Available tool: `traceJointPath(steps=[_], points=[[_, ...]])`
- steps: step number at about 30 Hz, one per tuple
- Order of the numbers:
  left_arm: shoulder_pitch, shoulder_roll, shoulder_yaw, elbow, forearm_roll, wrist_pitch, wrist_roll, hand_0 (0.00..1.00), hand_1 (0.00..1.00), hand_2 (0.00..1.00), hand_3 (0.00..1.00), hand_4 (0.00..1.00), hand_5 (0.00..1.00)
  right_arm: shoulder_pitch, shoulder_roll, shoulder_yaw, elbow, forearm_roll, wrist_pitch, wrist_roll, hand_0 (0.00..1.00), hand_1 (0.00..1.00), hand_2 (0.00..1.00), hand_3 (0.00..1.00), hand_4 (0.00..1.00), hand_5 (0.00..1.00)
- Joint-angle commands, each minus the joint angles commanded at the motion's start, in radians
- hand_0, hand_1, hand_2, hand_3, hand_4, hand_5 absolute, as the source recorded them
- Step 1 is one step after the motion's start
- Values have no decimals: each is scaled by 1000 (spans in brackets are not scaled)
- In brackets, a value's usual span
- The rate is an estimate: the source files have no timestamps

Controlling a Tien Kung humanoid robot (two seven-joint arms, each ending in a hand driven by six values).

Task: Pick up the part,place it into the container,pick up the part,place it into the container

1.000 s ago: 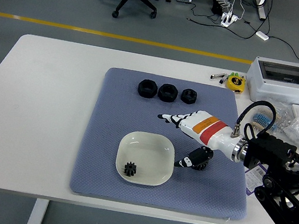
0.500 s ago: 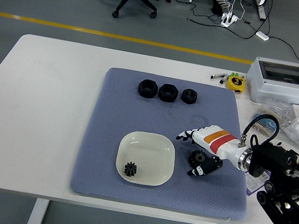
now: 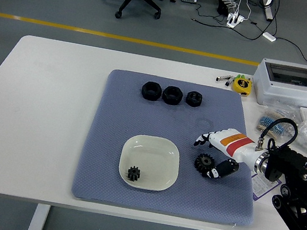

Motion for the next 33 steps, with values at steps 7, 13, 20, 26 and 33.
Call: traceJointPath(steps=[7, 13, 20, 26, 33], points=[[-2, 0, 3, 0, -6, 1, -1, 696, 665, 680, 565, 649, 588, -4, -5, -3, -1, 0, 3, 9, 393, 483, 569, 543, 800, 110], [-3, 0, 2, 0, -4, 1, -1, 696, 665, 682, 566, 648, 588, -4, -4, -4, -3, 0, 0, 14, 334, 428, 493, 484, 741, 72], [-2, 0, 3, 0, -5, 0, -1, 696, 665, 680, 565, 648, 588, -6, -6, 0, 1, 0, -14, 16, 225, 349, 422, 452, 824, 2], [-3, 1, 3, 0, -3, 0, -1, 696, 665, 681, 565, 649, 589, -6, -9, 6, 14, 0, -35, 17, 176, 308, 385, 440, 880, 2], [-3, 1, 1, 0, -1, -1, 0, 696, 665, 681, 565, 649, 588, -5, -12, 17, 45, 0, -49, 18, 165, 291, 376, 436, 871, 2]])
